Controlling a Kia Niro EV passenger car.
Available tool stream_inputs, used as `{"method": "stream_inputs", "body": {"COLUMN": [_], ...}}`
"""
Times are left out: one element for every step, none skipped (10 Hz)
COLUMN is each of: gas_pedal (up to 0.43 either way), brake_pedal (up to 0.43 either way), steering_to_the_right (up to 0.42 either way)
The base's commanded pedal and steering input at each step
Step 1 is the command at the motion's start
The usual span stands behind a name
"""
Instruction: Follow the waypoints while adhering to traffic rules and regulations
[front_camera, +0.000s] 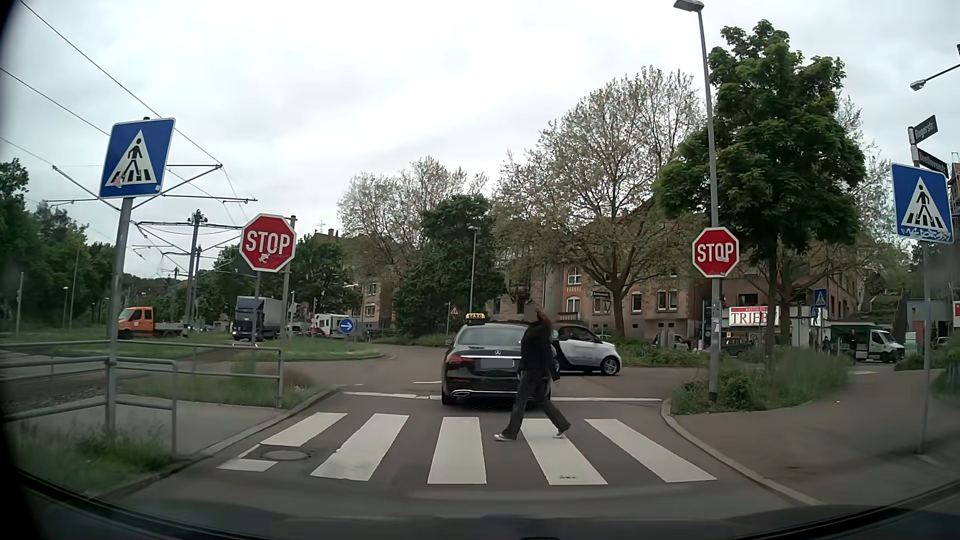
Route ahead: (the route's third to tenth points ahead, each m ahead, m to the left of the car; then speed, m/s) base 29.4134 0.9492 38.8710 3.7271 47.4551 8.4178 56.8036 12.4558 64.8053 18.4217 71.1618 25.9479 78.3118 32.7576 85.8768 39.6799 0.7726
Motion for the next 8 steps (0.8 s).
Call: {"method": "stream_inputs", "body": {"gas_pedal": [0.0, 0.0, 0.0, 0.0, 0.0, 0.0, 0.0, 0.0], "brake_pedal": [0.006, 0.0, 0.0, 0.0, 0.0, 0.0, 0.0, 0.0], "steering_to_the_right": [-0.004, -0.004, -0.004, -0.004, -0.004, -0.004, -0.004, -0.004]}}
